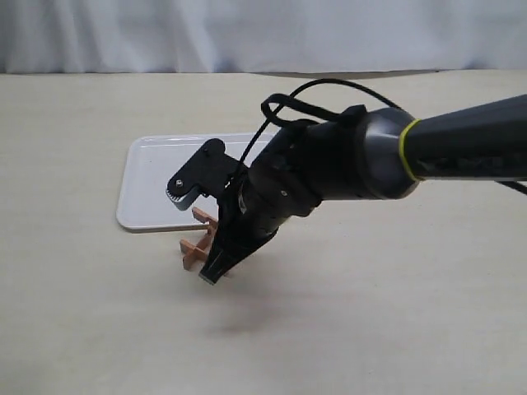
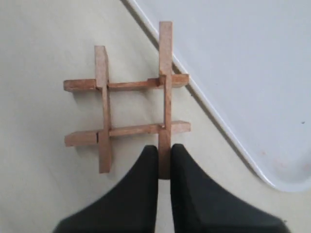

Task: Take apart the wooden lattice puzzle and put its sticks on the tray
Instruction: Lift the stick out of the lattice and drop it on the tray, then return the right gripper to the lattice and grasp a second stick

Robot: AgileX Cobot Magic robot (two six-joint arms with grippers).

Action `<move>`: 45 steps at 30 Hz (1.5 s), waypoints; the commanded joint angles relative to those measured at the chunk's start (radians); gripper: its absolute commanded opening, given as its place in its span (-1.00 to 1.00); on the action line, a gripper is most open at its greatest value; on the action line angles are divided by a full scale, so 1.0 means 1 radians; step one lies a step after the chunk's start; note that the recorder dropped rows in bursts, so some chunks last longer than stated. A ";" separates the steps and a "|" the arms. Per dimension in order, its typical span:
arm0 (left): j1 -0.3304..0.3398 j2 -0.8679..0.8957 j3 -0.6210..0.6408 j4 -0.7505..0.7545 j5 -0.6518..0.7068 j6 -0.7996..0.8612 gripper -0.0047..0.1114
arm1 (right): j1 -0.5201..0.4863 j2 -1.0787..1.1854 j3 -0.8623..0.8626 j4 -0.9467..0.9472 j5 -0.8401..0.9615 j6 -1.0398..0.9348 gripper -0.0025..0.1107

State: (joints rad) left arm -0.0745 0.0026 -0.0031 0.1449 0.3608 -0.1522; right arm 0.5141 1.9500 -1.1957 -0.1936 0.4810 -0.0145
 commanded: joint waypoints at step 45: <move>-0.008 -0.003 0.003 0.000 -0.006 0.002 -0.92 | -0.142 -0.012 -0.259 -0.039 0.078 0.097 0.15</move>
State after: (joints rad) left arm -0.0745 0.0026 -0.0031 0.1449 0.3608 -0.1522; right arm 0.3492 1.9898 -1.4508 -0.2429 0.4925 0.1047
